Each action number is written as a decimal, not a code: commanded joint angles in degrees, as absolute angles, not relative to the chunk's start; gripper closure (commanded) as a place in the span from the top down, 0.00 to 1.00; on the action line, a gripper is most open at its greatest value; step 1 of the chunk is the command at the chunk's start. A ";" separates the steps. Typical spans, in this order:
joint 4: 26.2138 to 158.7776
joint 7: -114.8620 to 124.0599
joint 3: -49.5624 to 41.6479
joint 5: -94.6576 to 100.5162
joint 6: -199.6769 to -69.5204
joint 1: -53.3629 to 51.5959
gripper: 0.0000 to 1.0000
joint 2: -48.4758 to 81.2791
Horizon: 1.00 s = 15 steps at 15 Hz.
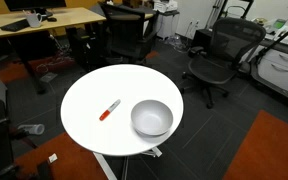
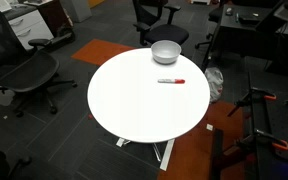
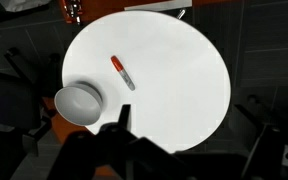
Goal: Move the orange marker backward
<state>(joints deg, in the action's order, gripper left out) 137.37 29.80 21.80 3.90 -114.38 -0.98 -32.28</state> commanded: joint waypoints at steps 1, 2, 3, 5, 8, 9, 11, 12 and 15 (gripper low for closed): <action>137.22 30.44 20.67 4.69 -114.16 -2.34 1.00 -31.95; 137.22 30.44 20.67 4.69 -114.16 -2.34 1.00 -31.96; 137.22 30.44 20.67 4.69 -114.16 -2.34 1.00 -31.96; 137.22 30.44 20.67 4.69 -114.16 -2.34 1.00 -31.96; 136.88 29.23 19.51 3.94 -114.83 -2.41 1.00 -31.24; 136.78 28.88 18.99 4.06 -115.03 -2.35 1.00 -31.03; 136.52 27.04 17.41 4.40 -114.76 -2.10 1.00 -30.06; 136.19 25.51 16.45 4.22 -114.26 -2.23 1.00 -29.48; 135.42 18.57 13.50 5.63 -113.18 -2.16 1.00 -26.75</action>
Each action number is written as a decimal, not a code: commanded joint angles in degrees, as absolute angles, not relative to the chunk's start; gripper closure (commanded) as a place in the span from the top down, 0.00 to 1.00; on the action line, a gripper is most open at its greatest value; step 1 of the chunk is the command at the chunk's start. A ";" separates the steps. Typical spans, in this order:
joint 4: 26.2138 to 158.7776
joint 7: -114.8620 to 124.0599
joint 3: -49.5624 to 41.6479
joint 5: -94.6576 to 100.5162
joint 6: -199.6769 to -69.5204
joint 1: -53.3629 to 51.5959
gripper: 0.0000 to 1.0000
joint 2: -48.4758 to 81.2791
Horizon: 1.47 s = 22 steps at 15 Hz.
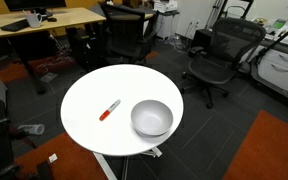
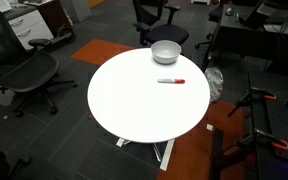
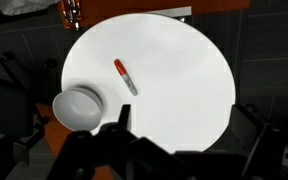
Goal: Move the orange marker backward
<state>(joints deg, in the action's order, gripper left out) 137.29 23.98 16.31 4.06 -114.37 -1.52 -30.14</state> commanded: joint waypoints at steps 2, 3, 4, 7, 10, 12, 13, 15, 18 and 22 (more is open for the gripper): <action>135.37 13.96 11.64 7.32 -114.36 -1.90 1.00 -24.60; 135.45 12.47 10.80 8.13 -115.00 -1.75 1.00 -23.63; 135.49 11.02 9.77 8.16 -115.30 -1.79 1.00 -22.87; 136.13 5.84 5.95 5.98 -121.09 -1.99 1.00 -20.36; 137.58 1.94 3.19 4.18 -126.37 -1.96 1.00 -18.18; 138.66 0.32 1.94 3.38 -129.62 -1.65 1.00 -16.56; 139.07 -0.42 1.37 2.97 -130.93 -1.57 1.00 -15.58; 139.79 -1.11 0.53 2.31 -133.20 -1.34 1.00 -13.55; 139.96 -1.55 -0.57 1.72 -136.26 -0.76 1.00 -10.25; 138.64 -0.85 -1.82 2.38 -140.96 0.42 1.00 -4.92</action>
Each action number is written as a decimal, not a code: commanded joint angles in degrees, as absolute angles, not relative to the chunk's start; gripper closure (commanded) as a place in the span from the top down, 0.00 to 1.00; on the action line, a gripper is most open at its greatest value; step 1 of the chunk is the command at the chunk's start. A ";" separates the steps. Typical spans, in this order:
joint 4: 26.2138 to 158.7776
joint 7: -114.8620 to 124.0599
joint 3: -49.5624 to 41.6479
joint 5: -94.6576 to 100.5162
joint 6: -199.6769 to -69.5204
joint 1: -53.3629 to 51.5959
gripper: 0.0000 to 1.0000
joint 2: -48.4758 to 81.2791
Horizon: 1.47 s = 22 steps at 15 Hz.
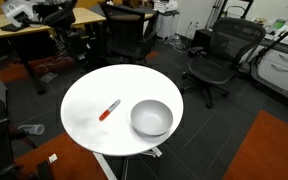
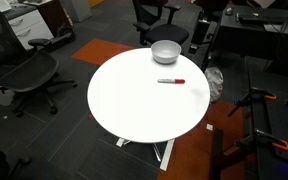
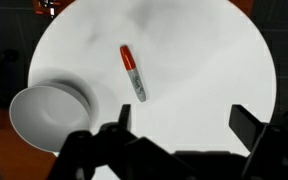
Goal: Move the orange marker backward
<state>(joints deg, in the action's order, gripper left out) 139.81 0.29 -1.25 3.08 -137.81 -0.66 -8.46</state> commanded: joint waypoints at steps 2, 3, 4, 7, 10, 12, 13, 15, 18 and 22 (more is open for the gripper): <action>137.90 -0.18 -2.18 2.68 -141.93 1.06 1.00 -2.39; 137.58 2.39 -1.91 3.76 -139.77 1.33 1.00 -1.65; 139.19 0.49 -1.83 3.11 -140.74 0.98 1.00 -3.88; 138.62 0.83 -1.96 3.16 -140.74 1.31 1.00 -1.77; 138.40 1.17 -1.95 3.17 -140.74 1.30 1.00 -1.65; 137.17 -3.20 -2.44 1.68 -142.16 1.59 1.00 -0.40; 136.79 -4.80 -2.70 1.85 -142.49 1.80 1.00 0.07; 135.51 -6.67 -3.28 3.21 -143.04 2.34 1.00 1.73; 132.65 -11.75 -3.87 1.57 -141.93 3.31 1.00 5.24; 130.12 -17.61 -3.53 -0.18 -141.63 4.76 1.00 10.53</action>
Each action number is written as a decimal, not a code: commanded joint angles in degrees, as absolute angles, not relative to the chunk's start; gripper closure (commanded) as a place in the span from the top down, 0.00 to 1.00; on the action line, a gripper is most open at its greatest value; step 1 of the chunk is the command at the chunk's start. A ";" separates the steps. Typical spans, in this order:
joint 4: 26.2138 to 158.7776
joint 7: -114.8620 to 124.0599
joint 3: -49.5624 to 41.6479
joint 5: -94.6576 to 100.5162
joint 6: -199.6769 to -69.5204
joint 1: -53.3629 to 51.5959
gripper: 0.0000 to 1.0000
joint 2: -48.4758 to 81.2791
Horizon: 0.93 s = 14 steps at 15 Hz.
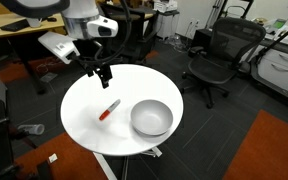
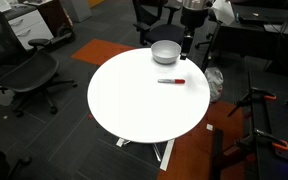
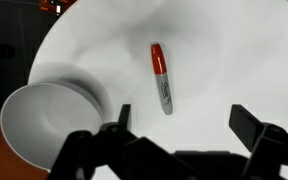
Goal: Move the orange marker backward
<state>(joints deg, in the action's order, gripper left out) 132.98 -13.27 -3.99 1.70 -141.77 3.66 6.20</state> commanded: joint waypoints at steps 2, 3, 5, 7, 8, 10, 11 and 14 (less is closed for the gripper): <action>129.63 -19.13 -3.19 -0.20 -142.16 5.30 1.00 12.77; 129.44 -19.48 -3.03 -0.03 -142.38 5.46 1.00 13.86; 129.10 -20.23 -2.73 0.05 -143.10 5.92 1.00 15.70; 128.44 -20.00 -2.66 0.61 -145.24 6.15 1.00 17.65; 128.00 -20.04 -2.65 1.14 -146.91 6.14 1.00 18.73; 127.39 -21.14 -2.26 1.31 -150.14 6.60 1.00 20.65; 126.75 -21.42 -1.98 1.22 -151.00 6.81 1.00 21.70; 125.13 -22.46 -0.83 0.57 -152.14 8.03 1.00 24.38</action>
